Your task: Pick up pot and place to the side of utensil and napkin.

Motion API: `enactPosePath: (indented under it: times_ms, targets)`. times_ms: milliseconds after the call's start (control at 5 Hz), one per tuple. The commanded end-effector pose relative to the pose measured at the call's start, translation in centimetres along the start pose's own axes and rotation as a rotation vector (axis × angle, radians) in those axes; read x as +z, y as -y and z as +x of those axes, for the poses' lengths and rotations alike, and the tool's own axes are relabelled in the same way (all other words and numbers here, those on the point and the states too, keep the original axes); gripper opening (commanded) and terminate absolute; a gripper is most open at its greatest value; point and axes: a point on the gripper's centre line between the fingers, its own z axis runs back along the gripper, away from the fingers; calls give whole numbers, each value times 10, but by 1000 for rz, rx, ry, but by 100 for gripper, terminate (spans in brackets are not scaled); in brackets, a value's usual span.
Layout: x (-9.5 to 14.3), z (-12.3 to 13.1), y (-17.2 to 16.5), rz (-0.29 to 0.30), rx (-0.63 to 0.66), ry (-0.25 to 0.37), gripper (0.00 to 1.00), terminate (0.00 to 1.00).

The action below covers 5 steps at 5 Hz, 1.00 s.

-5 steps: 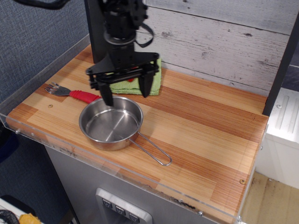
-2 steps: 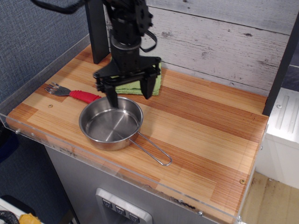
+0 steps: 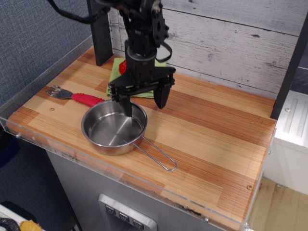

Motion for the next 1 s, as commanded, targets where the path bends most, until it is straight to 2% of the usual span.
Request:
enactPosePath:
  times_ms: [0, 200, 800]
  targets:
    - [-1, 9, -7, -61, 11, 21, 100, 0]
    - [1, 6, -9, -51, -3, 5, 0, 0]
    - [23, 9, -6, -82, -61, 14, 0, 0]
